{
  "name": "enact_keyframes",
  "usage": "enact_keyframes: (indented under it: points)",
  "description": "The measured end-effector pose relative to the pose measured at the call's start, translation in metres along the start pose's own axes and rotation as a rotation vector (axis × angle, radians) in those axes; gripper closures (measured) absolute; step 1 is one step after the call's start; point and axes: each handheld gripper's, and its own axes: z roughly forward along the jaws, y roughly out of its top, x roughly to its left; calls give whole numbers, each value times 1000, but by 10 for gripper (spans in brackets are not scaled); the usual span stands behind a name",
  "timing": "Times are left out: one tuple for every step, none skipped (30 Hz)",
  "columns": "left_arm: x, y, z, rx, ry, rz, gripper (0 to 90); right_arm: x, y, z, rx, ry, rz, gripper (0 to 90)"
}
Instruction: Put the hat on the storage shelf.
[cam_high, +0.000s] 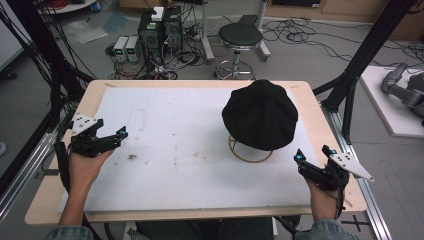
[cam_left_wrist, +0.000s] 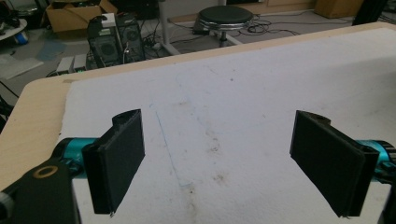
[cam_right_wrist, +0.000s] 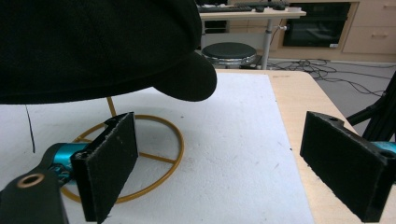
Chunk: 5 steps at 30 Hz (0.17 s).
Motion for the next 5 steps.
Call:
enact_keyframes:
  points:
    - [0, 0, 0, -1, -1, 1, 180, 0, 0, 0, 2, 0, 2, 114]
    - [0, 0, 0, 1, -1, 0, 180, 0, 0, 0, 2, 0, 2, 114]
    - [0, 0, 0, 0, -2, 0, 180, 0, 0, 0, 3, -2, 1, 114]
    - [0, 0, 0, 1, -2, 1, 180, 0, 0, 0, 0, -4, -2, 113]
    - [1, 0, -1, 3, -2, 3, 180, 0, 0, 0, -1, -3, -6, 114]
